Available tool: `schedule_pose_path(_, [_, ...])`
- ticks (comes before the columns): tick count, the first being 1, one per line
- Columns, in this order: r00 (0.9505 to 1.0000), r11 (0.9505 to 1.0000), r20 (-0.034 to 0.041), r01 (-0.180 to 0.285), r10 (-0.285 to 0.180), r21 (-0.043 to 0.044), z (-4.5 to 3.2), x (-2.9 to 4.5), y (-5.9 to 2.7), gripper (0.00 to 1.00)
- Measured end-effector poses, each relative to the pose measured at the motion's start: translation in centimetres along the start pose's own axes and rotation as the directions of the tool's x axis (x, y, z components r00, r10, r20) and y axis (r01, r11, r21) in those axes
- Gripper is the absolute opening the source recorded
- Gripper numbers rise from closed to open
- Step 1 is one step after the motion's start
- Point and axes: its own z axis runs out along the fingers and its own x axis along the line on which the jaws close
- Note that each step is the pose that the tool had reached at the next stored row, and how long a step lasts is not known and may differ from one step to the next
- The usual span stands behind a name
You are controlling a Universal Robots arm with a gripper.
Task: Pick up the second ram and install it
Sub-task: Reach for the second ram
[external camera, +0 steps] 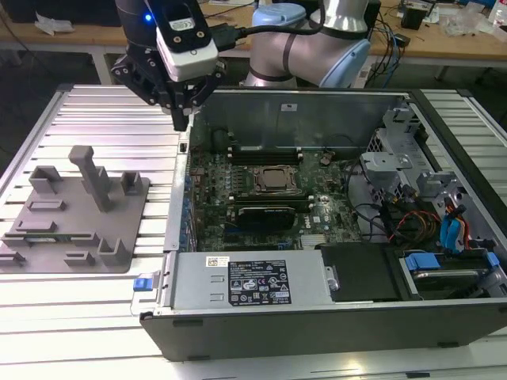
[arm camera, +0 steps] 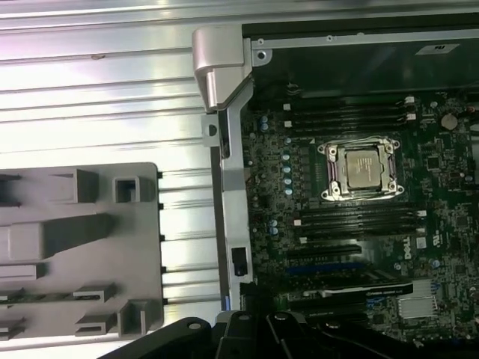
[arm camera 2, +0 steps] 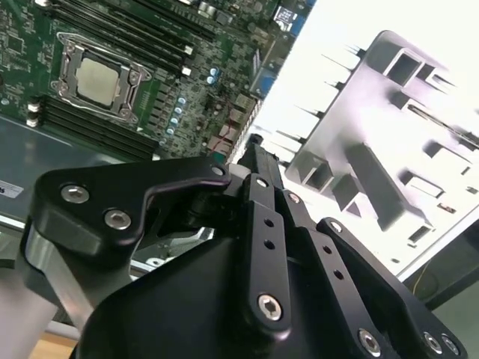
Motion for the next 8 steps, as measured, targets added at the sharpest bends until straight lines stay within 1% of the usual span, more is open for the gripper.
schedule_pose_path(4, [1.0000, 1.0000, 0.0000, 0.000, 0.000, 0.0000, -0.02, 0.96, -0.08, 0.08])
schedule_pose_path(8, [1.0000, 1.0000, 0.0000, 0.000, 0.000, 0.0000, -0.04, 1.55, -0.12, 0.08])
